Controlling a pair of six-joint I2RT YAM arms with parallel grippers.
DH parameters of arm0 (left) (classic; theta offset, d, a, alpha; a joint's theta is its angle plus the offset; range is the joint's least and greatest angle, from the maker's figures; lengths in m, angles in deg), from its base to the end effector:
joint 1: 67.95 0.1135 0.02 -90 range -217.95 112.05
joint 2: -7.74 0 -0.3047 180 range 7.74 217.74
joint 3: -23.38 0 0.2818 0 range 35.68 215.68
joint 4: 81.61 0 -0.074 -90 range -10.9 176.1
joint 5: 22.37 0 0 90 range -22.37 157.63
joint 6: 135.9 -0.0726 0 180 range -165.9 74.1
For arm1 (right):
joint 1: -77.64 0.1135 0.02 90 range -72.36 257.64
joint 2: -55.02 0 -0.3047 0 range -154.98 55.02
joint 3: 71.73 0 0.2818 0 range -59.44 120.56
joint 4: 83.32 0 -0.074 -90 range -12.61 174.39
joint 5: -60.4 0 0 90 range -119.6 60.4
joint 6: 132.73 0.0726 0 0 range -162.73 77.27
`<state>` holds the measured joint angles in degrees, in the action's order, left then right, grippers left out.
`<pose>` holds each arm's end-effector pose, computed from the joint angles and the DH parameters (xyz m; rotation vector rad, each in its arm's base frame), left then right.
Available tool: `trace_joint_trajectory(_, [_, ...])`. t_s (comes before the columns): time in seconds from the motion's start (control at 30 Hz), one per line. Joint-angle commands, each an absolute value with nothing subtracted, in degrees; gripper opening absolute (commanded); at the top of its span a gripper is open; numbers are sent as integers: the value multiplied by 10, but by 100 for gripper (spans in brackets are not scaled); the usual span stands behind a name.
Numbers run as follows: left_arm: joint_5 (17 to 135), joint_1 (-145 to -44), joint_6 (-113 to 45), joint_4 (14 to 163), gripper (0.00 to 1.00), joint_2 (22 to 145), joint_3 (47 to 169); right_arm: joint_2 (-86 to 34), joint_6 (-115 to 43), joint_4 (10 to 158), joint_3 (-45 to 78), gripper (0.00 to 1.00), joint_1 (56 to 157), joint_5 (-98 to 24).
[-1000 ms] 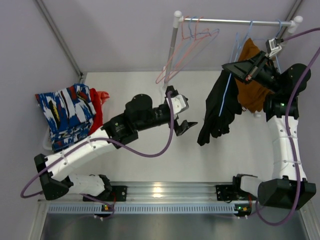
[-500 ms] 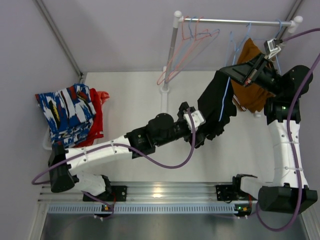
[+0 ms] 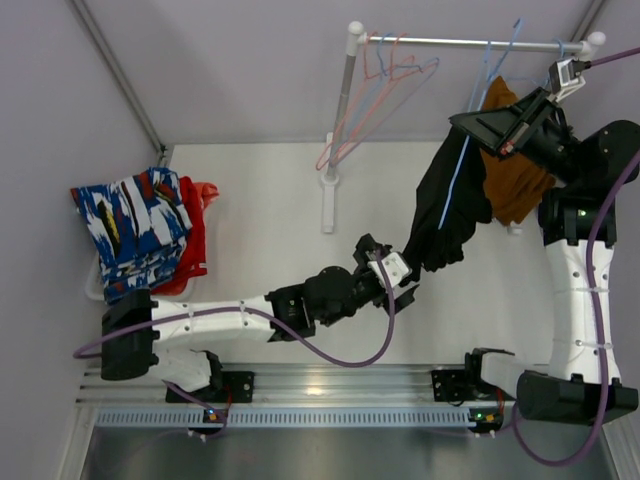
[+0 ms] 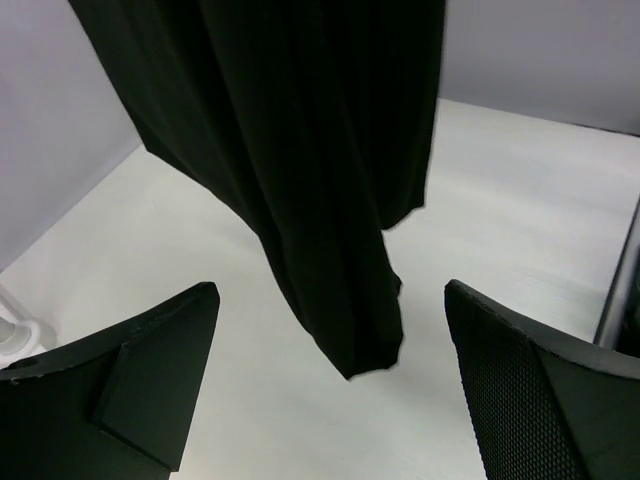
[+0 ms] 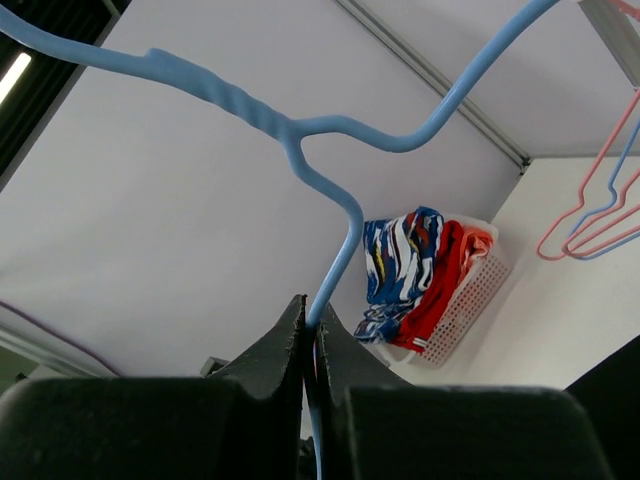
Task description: Remove the trousers from the hanger
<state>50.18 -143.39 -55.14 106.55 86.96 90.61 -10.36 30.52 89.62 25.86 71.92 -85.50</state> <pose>0.1170 -0.3639 0.3447 0.9396 1.3840 -0.6329 0.2401 0.0364 0.5895 -0.0101 1.5055 1.5206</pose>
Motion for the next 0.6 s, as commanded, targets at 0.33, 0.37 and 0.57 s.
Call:
trace_joint_trajectory(0.33, [434, -1415, -615, 1187, 99, 904, 934, -84, 348, 937, 299, 0, 728, -865])
trace_joint_trajectory(0.37, [435, -1406, -625, 1186, 99, 906, 936, -83, 348, 944, 298, 0, 728, -872])
trace_joint_trajectory(0.57, [463, -1370, -665, 1191, 99, 918, 960, -82, 348, 964, 286, 0, 729, -892])
